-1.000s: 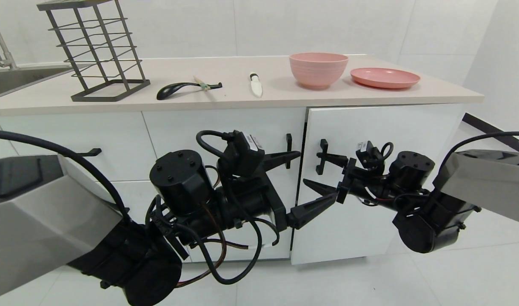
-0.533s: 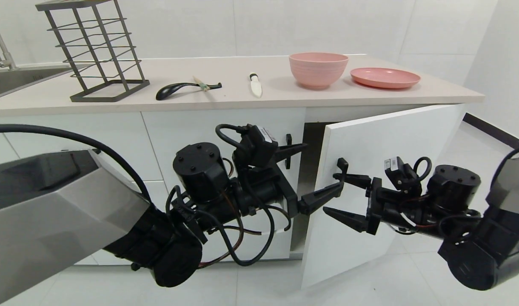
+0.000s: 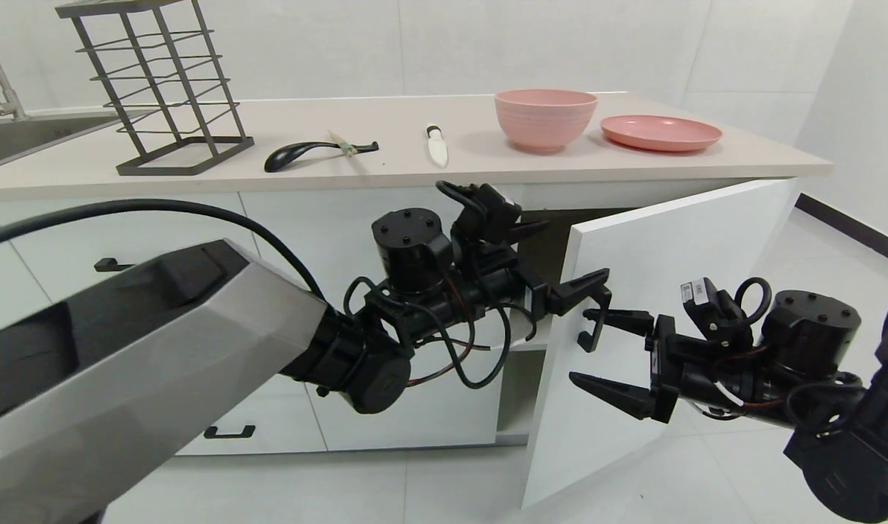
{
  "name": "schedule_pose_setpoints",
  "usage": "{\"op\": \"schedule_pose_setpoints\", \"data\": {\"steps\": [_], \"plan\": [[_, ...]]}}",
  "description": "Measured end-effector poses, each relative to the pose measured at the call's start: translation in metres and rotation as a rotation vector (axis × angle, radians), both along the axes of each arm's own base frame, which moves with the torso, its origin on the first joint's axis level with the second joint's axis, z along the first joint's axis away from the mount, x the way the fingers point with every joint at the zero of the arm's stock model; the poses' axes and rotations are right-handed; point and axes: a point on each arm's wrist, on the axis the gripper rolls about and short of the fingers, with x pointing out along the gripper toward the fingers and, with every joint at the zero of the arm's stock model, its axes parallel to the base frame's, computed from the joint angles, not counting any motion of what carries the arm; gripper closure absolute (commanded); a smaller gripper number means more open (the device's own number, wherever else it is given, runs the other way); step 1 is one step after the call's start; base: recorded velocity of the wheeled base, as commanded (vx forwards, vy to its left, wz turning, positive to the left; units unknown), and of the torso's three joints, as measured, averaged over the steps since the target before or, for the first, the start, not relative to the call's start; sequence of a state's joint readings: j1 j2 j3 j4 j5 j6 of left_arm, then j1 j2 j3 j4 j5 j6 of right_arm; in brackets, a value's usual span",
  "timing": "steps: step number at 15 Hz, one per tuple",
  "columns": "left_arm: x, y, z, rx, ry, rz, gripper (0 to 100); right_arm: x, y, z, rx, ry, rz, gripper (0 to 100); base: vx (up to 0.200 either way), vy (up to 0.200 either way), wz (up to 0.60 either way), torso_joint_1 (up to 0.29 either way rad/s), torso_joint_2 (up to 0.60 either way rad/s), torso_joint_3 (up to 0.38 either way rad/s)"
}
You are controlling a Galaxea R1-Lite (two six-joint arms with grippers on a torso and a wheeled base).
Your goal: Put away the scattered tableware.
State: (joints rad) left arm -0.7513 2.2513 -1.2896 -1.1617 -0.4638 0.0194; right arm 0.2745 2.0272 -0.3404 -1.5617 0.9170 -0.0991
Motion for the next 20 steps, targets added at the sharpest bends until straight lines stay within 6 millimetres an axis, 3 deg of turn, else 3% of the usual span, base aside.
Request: {"op": "schedule_pose_setpoints", "data": {"steps": [5, 11, 16, 20], "plan": [[-0.008, -0.032, -0.020, 0.008, 0.011, -0.076, 0, 0.007, -0.003, -0.006, -0.001, -0.001, -0.011, 0, 0.000, 0.000, 0.00, 0.000, 0.00, 0.000], [-0.009, -0.035, -0.023, -0.005, 0.001, -0.083, 0, 0.024, -0.019, -0.024, -0.033, -0.004, -0.071, 0, 0.000, 0.000, 0.00, 0.000, 0.00, 0.000], [-0.010, -0.035, -0.024, -0.007, -0.002, -0.086, 0, 0.029, -0.037, -0.026, -0.040, -0.002, -0.142, 0, 0.000, 0.000, 0.00, 0.000, 0.00, 0.000], [-0.012, -0.037, -0.024, -0.007, -0.001, -0.087, 0, 0.012, -0.045, -0.014, -0.052, -0.031, -0.169, 0, 0.000, 0.000, 0.00, 0.000, 0.00, 0.000]]}}
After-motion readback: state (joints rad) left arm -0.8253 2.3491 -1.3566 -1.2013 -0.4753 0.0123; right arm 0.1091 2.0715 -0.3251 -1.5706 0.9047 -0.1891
